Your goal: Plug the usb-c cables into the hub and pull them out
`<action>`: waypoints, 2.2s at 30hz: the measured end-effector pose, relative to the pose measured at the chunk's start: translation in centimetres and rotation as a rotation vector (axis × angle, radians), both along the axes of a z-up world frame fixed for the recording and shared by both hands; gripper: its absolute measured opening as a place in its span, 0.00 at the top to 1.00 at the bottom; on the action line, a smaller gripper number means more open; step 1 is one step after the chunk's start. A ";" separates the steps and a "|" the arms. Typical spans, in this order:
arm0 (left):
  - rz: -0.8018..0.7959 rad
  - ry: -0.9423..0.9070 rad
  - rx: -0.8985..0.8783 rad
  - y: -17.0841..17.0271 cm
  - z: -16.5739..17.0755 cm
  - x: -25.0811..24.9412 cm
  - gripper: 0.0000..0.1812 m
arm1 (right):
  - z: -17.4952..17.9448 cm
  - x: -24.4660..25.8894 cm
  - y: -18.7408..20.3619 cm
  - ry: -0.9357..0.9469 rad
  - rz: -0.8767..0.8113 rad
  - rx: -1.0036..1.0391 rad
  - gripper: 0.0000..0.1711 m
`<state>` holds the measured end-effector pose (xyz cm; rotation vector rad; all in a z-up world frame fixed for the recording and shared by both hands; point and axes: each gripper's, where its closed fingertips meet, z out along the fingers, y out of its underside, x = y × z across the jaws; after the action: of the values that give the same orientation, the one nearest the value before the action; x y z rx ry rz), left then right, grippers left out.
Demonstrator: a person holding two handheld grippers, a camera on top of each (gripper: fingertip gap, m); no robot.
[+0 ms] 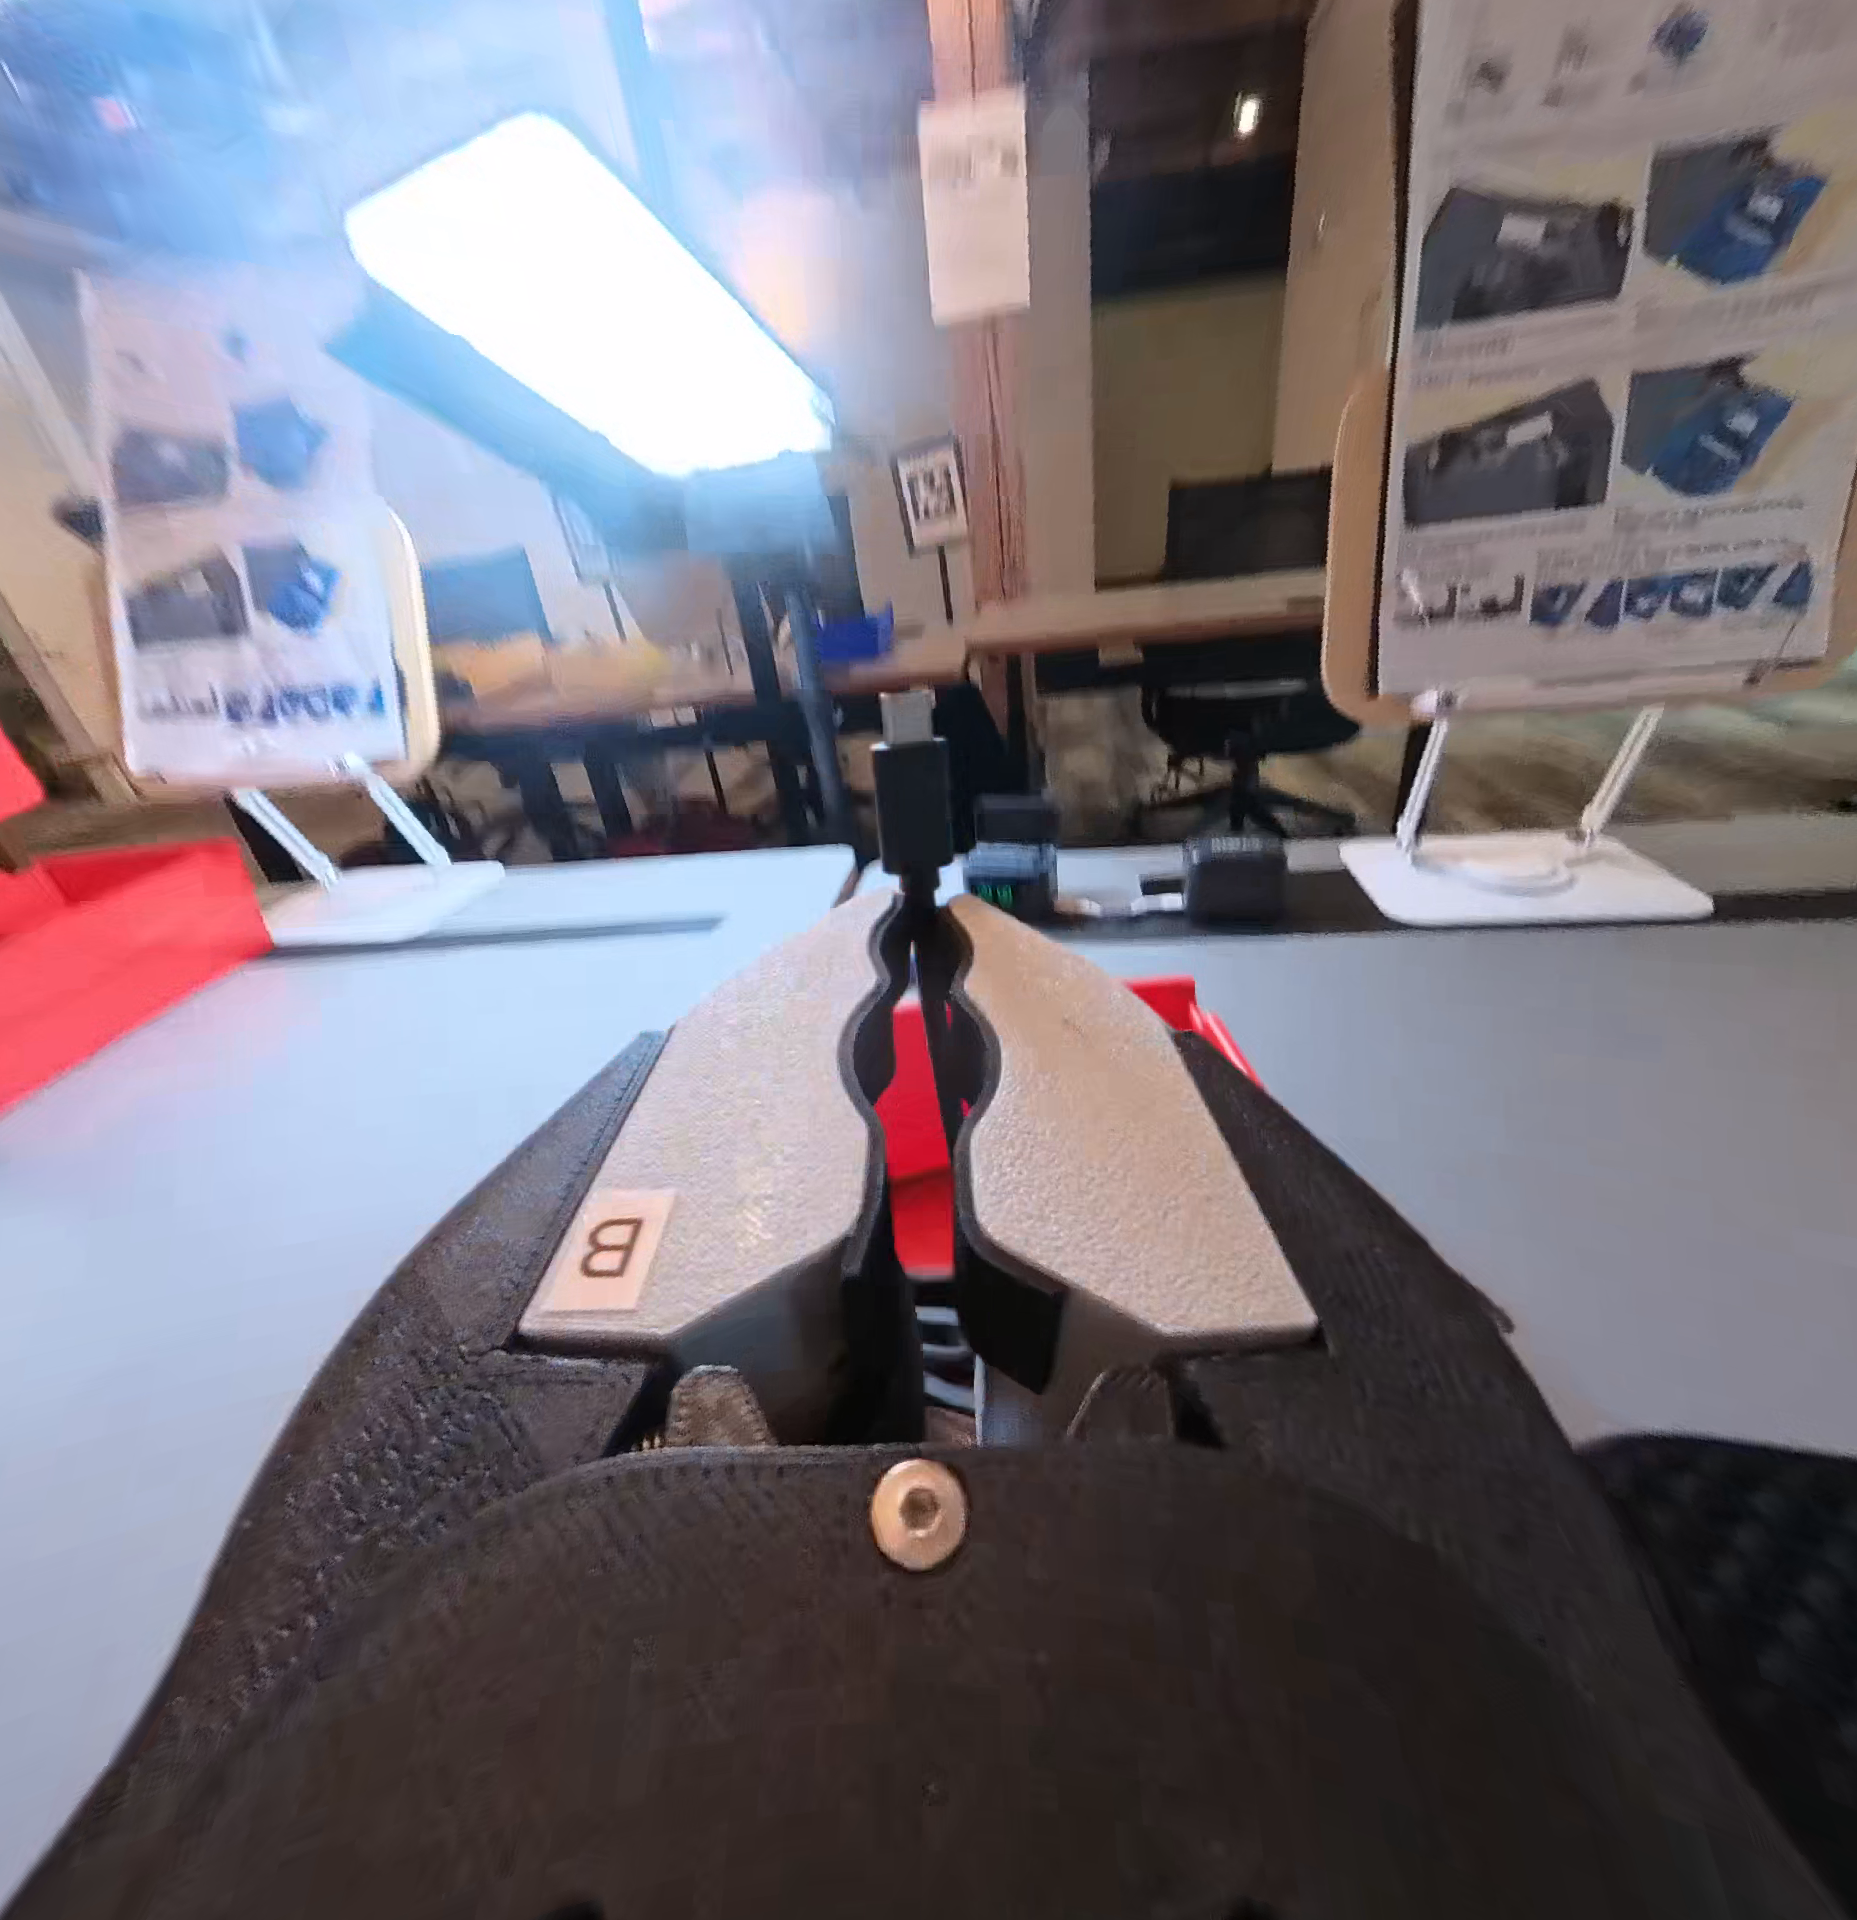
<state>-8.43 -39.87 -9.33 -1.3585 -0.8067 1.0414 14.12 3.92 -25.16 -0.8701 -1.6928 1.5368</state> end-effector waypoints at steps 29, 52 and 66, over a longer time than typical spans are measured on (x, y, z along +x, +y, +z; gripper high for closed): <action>-1.296 -0.389 -0.679 27.3 -13.4 17.2 0.97 | 4.0 1.1 -11.0 0.203 0.376 0.349 0.80; -1.474 -0.403 -0.661 29.3 -14.6 19.5 0.94 | 2.1 -2.8 -14.5 0.115 0.492 0.422 0.93; -1.241 -0.220 0.479 31.6 -11.0 19.9 0.77 | 8.3 -7.0 -13.3 -0.067 0.361 -0.186 0.93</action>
<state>11.45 -8.29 -20.36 -1.2182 -0.2014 -0.2633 7.13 -9.35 -16.84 -0.7424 -1.8513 1.9501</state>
